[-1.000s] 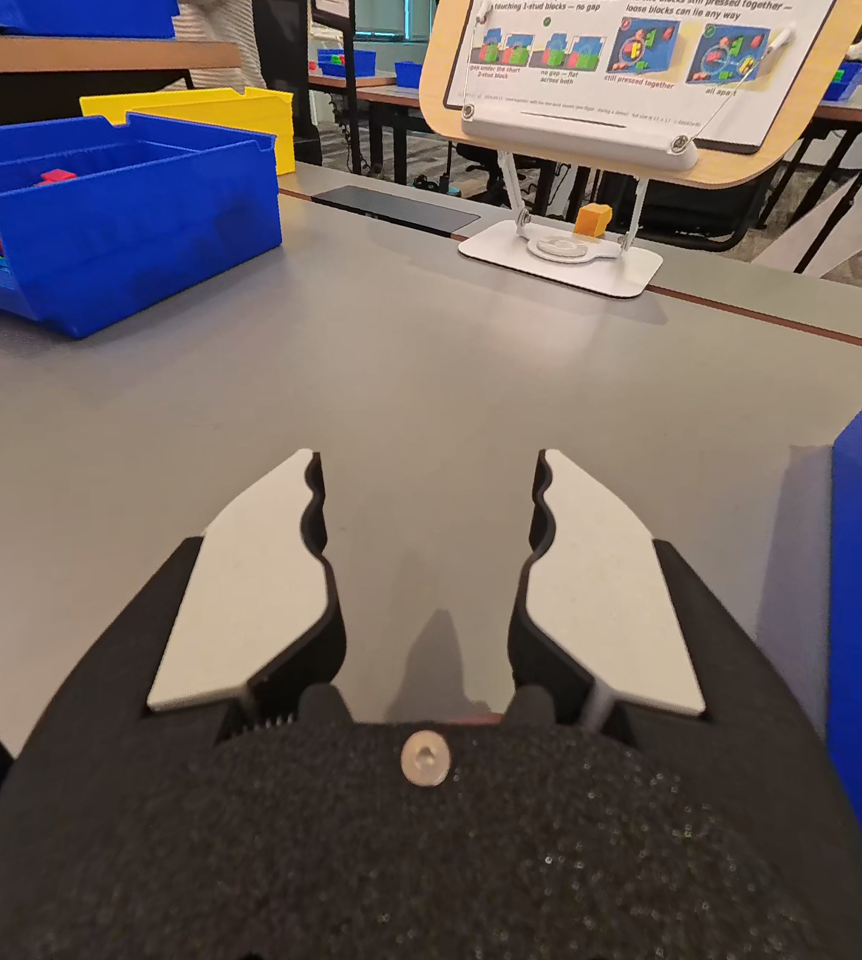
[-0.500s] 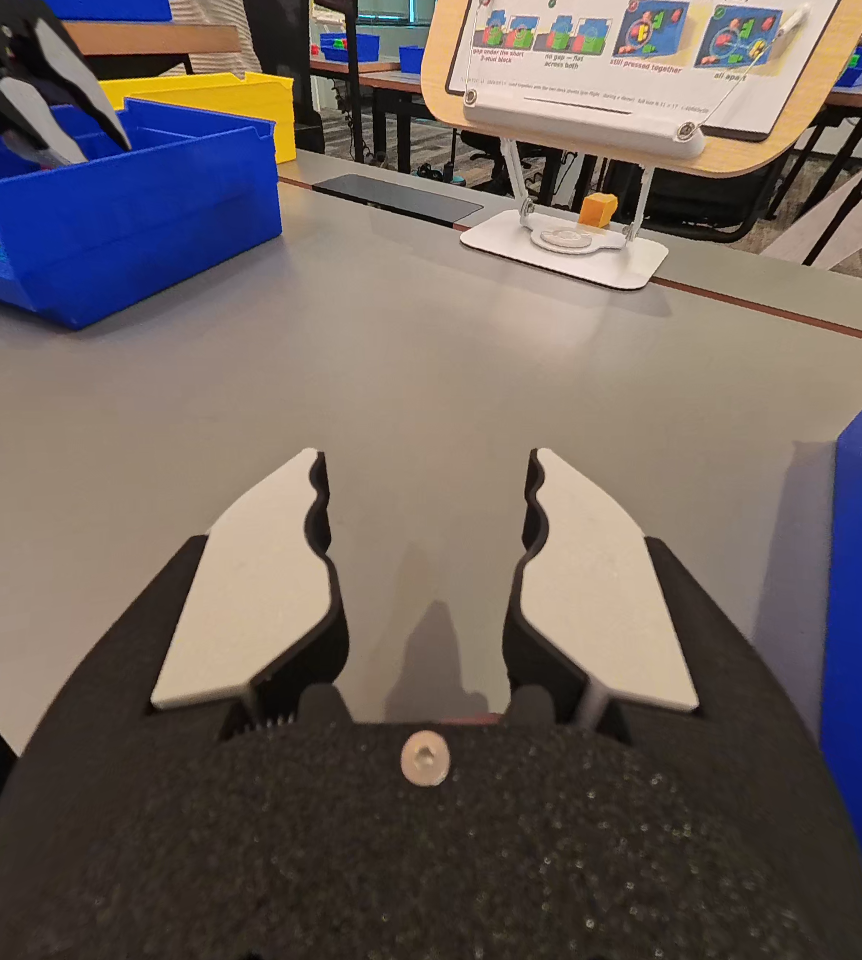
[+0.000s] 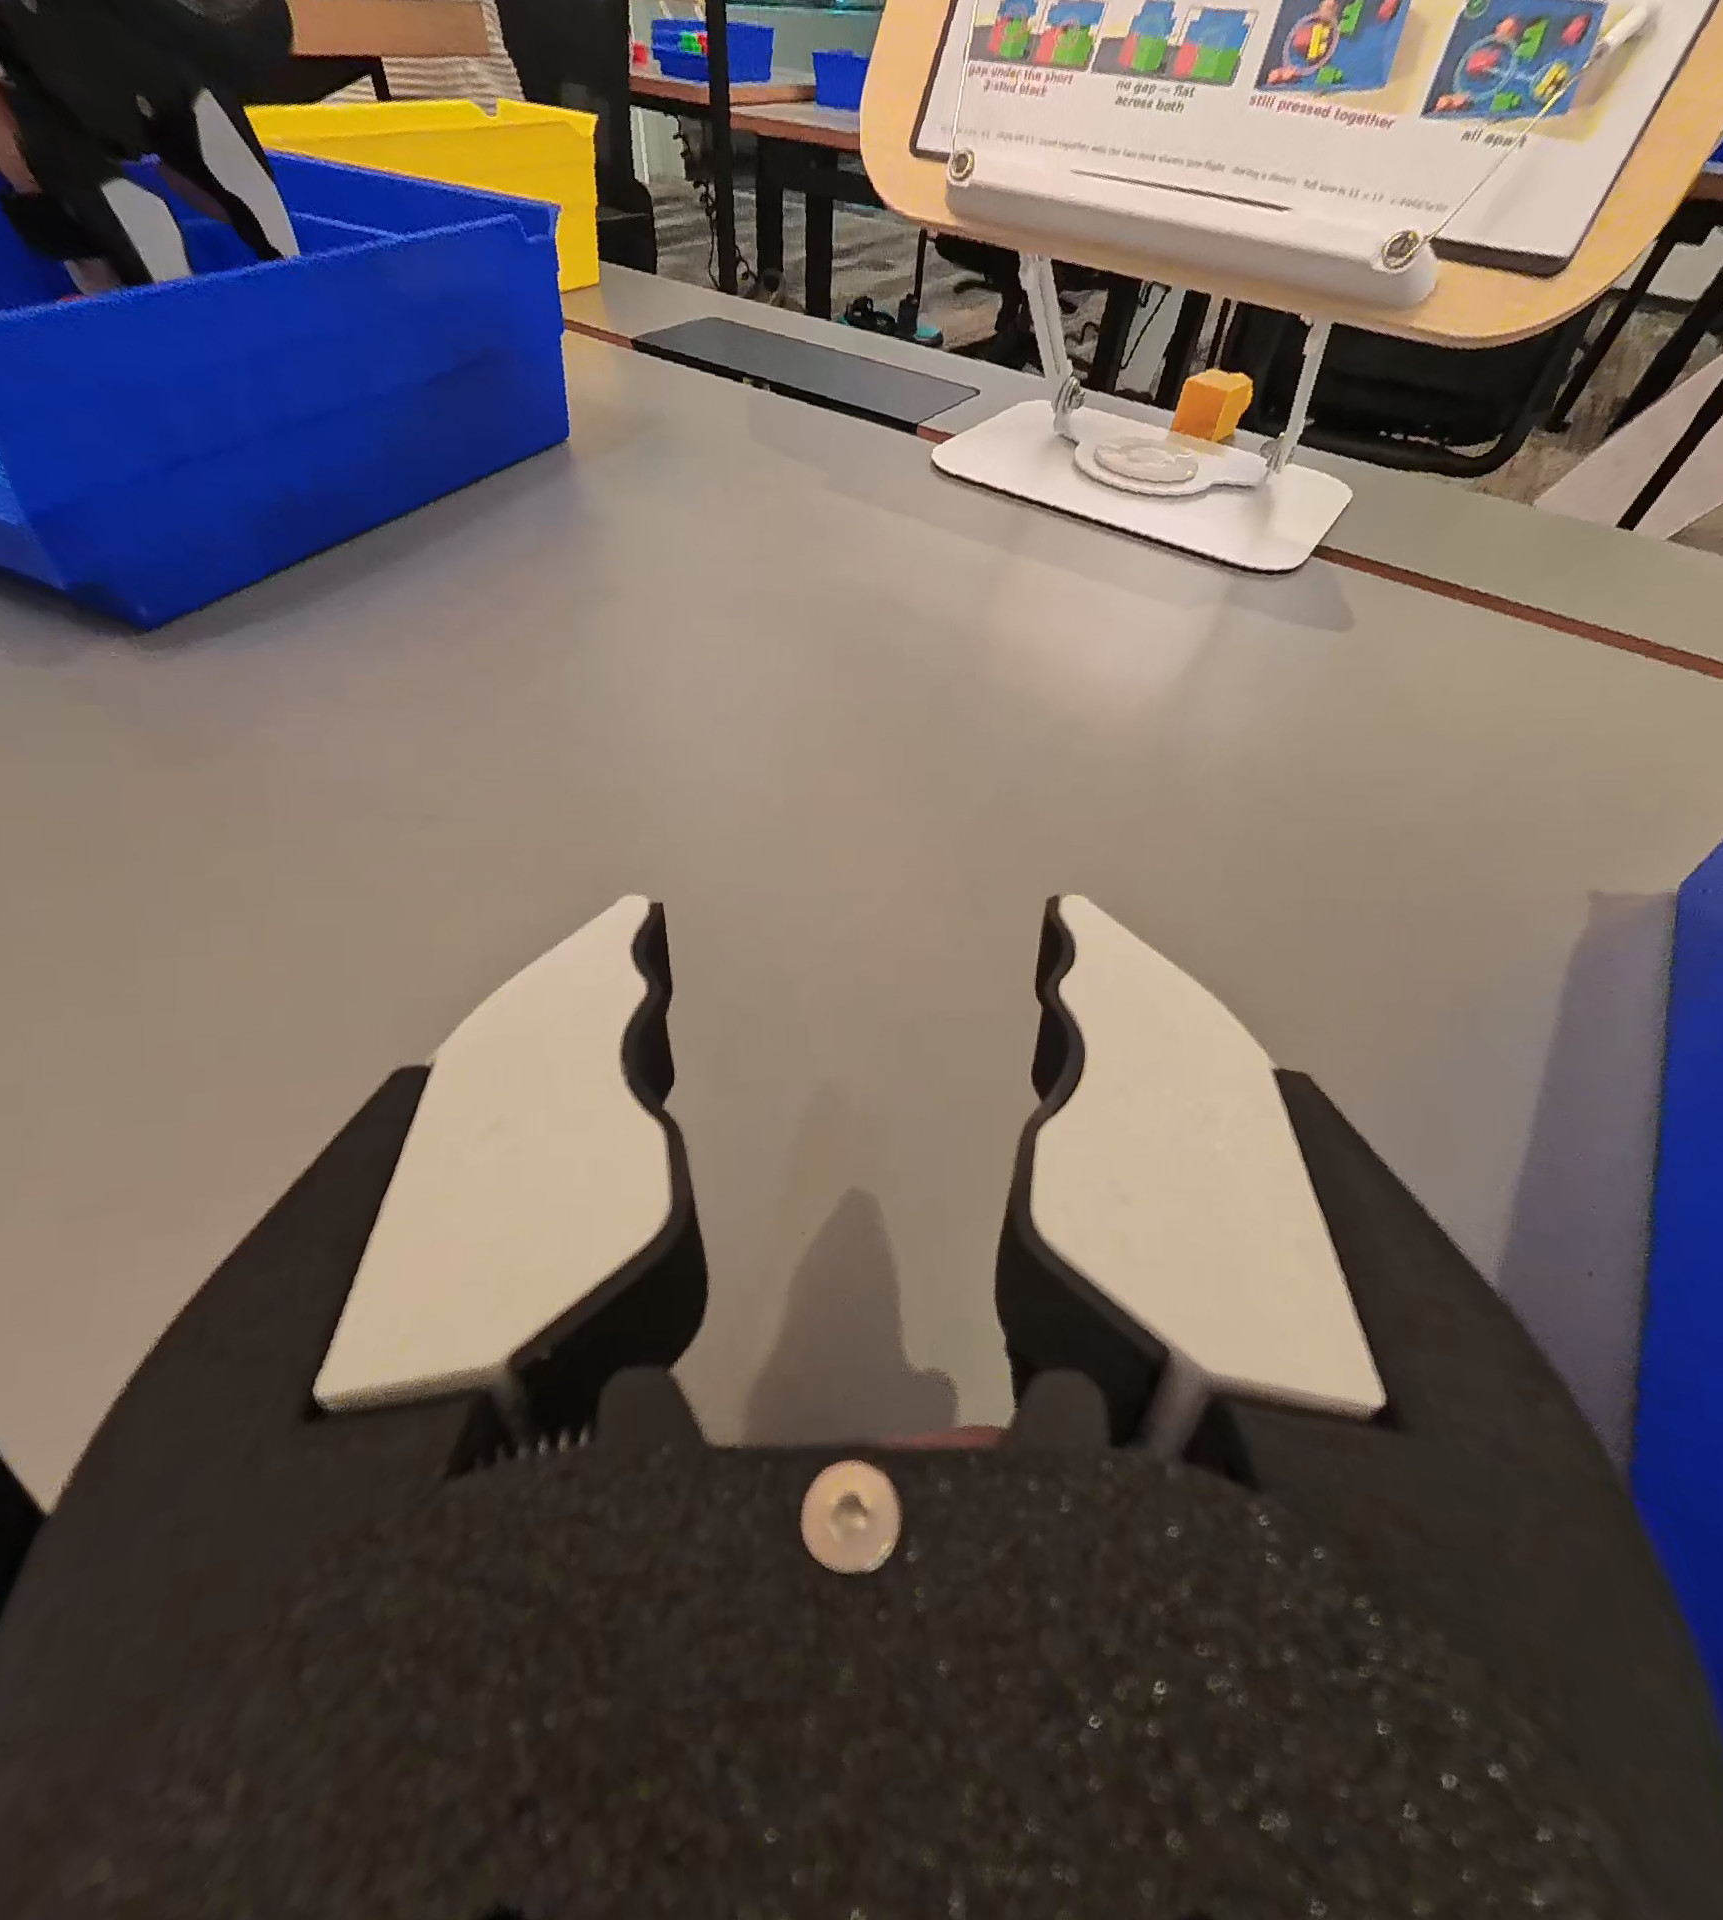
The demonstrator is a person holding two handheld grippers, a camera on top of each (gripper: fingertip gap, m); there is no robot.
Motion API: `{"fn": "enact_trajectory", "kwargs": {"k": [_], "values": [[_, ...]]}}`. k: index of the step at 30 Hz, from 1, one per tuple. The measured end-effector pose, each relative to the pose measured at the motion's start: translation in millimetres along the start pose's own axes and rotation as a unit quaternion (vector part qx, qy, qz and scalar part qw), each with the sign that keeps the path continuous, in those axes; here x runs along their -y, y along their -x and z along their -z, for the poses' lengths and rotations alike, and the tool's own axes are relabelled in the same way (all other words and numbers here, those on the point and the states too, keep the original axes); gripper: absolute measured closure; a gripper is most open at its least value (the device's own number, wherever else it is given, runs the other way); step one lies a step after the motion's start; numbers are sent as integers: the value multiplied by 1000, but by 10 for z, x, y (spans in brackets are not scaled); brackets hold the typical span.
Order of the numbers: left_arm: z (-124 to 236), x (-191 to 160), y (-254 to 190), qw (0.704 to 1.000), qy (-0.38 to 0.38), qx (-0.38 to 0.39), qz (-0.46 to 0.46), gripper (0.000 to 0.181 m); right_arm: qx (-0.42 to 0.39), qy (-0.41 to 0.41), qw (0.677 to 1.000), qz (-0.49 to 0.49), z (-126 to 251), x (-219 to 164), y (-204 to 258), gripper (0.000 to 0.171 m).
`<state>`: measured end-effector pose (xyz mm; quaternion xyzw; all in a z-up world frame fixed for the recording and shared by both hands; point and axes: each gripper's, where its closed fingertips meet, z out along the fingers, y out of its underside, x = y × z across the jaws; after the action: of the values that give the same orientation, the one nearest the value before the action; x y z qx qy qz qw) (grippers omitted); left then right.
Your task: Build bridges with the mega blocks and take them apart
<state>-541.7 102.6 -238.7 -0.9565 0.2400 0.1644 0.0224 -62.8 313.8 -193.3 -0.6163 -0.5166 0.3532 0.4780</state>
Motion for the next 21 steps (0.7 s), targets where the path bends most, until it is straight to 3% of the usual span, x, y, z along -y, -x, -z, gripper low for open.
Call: {"fn": "enact_trajectory", "kwargs": {"k": [8,13,18,19,21], "values": [[-130,18,71,998,8,-41,41,120,3,5,1000,1,-5,-21,-7,105],[-196,-82,27,997,55,-50,30,117,6,6,1000,-3,-3,-35,-25,107],[-149,-43,-48,996,41,-67,37,119,10,6,1000,-3,3,-23,-10,108],[-116,-29,-46,997,29,-65,36,135,11,5,1000,-4,7,-15,-8,108],[-35,-10,-60,997,7,-65,47,135,12,3,1000,-3,13,0,-2,108]]}}
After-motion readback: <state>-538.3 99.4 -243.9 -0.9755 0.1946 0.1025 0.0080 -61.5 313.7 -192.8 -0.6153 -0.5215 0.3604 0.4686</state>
